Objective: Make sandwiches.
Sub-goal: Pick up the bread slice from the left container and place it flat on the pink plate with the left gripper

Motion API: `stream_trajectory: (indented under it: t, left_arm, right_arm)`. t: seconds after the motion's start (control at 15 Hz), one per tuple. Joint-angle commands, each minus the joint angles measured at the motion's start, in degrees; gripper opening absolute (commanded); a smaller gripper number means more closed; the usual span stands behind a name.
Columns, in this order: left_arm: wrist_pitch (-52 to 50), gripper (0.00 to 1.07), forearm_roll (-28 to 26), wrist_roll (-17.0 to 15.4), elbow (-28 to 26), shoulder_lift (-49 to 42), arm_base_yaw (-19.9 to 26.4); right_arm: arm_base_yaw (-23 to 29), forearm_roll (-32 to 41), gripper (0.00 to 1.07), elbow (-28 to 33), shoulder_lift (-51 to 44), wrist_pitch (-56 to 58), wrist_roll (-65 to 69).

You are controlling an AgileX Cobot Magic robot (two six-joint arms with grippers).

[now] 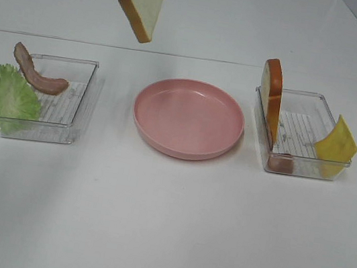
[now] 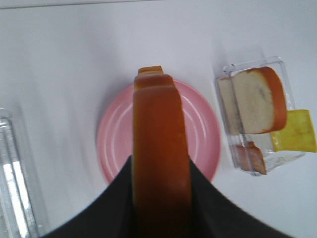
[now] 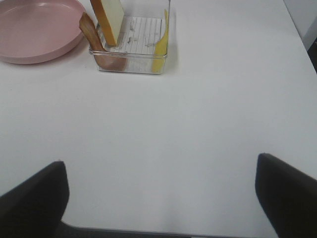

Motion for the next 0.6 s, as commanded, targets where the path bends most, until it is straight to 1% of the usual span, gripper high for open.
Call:
stream_trajectory:
  t: [0.07, 0.13, 0.2, 0.33, 0.47, 0.6]
  left_arm:
    - [3.04, 0.00, -6.53, 1.89, -0.29, 1.20, -0.17]
    - [3.09, 0.00, -11.57, 3.32, -0.29, 3.72, -0.40]
    - [3.04, 0.00, -13.18, 4.18, -0.29, 5.16, -0.74]
    - [3.04, 0.00, -13.69, 4.81, -0.29, 7.16, -2.18]
    - [1.49, 0.00, -13.75, 6.42, -0.29, 10.66, -4.81]
    - [-0.17, 0.00, -13.75, 6.47, -0.29, 12.38, -6.36]
  right_arm:
    - [-0.34, 0.00, 0.99, 0.11, -1.83, -0.29, -0.40]
    - [-0.34, 0.00, 0.99, 0.11, -1.83, -0.29, -0.40]
    - [-0.34, 0.00, 0.99, 0.11, -1.83, -0.29, -0.40]
    - [-0.34, 0.00, 0.99, 0.11, -1.83, -0.29, -0.40]
    - [-0.34, 0.00, 0.99, 0.11, -1.83, -0.29, -0.40]
    - [-0.34, 0.00, 0.99, 0.11, -1.83, -0.29, -0.40]
